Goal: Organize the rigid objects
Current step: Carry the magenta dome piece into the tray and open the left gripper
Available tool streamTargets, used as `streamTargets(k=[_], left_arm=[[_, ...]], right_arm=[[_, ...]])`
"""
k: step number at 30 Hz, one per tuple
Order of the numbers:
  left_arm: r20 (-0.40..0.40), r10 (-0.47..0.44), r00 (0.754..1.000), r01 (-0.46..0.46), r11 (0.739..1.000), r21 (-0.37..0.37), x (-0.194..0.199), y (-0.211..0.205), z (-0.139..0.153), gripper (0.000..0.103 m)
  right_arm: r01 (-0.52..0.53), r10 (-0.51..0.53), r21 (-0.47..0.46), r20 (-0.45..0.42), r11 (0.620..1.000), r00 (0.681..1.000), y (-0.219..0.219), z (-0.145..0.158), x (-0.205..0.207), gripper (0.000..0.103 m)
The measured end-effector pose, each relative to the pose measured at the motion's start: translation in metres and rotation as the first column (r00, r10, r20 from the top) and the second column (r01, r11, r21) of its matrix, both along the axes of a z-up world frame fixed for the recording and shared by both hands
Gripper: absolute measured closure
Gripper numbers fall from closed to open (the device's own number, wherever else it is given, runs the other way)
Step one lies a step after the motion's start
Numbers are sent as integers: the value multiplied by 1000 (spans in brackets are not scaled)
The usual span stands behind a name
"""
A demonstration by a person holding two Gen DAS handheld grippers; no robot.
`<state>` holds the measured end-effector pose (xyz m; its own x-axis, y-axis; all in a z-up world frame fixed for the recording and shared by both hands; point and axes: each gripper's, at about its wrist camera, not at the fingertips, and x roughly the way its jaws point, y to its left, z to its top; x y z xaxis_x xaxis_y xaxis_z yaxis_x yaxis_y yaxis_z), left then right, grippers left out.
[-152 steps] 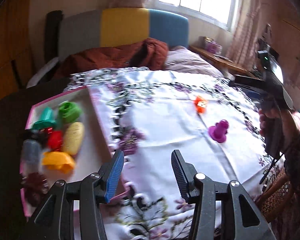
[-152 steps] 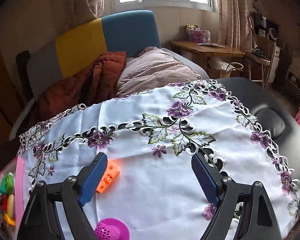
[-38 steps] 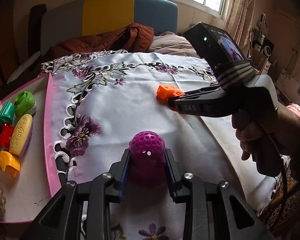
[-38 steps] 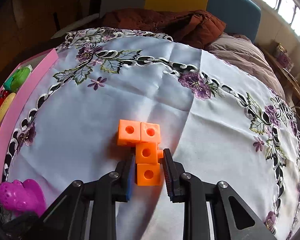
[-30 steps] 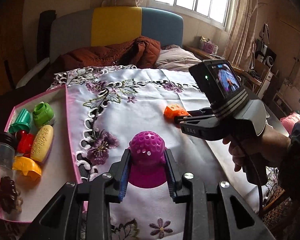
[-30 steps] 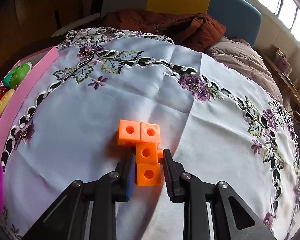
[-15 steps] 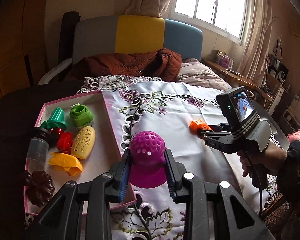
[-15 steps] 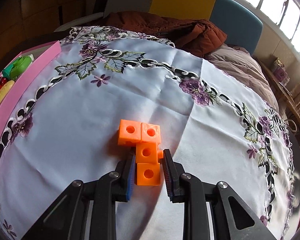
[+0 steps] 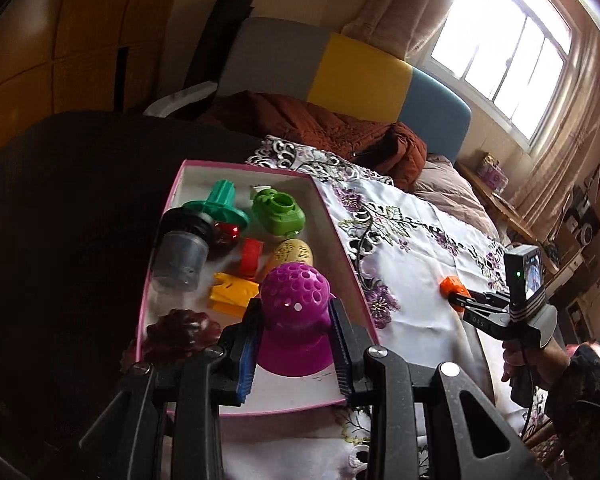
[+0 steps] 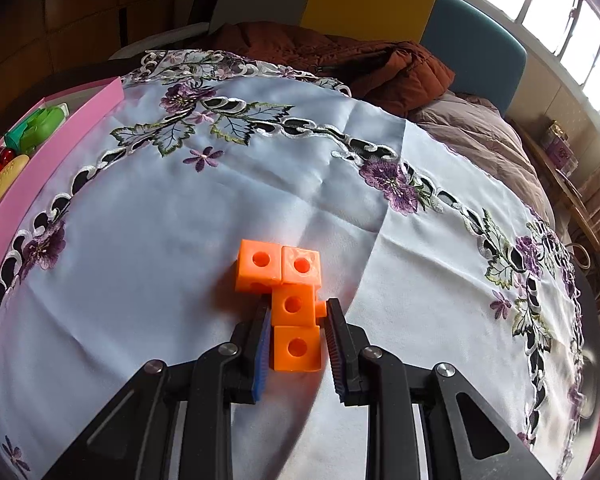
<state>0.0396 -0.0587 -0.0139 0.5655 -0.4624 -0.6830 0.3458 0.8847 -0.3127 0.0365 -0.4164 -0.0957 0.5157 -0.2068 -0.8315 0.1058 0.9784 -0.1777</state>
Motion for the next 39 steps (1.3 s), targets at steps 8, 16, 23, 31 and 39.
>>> streamTargets(k=[8, 16, 23, 31, 39], left_arm=[[-52, -104, 993, 103, 995, -6, 1, -26, -21, 71], [-127, -93, 988, 104, 992, 77, 9, -47, -52, 71], [-135, -99, 986, 112, 989, 94, 7, -48, -64, 66], [-108, -73, 992, 89, 984, 152, 4, -48, -59, 64], [-43, -61, 997, 68, 978, 197, -3, -49, -45, 64]], right_arm=[[-4, 4, -14, -5, 1000, 1000, 1, 0, 0, 77], [-10, 10, -25, -9, 1000, 1000, 2, 0, 0, 77], [-16, 15, -35, -10, 999, 1000, 3, 0, 0, 77], [-20, 20, -43, -12, 999, 1000, 4, 0, -1, 77], [-25, 25, -49, -12, 998, 1000, 4, 0, -1, 77]])
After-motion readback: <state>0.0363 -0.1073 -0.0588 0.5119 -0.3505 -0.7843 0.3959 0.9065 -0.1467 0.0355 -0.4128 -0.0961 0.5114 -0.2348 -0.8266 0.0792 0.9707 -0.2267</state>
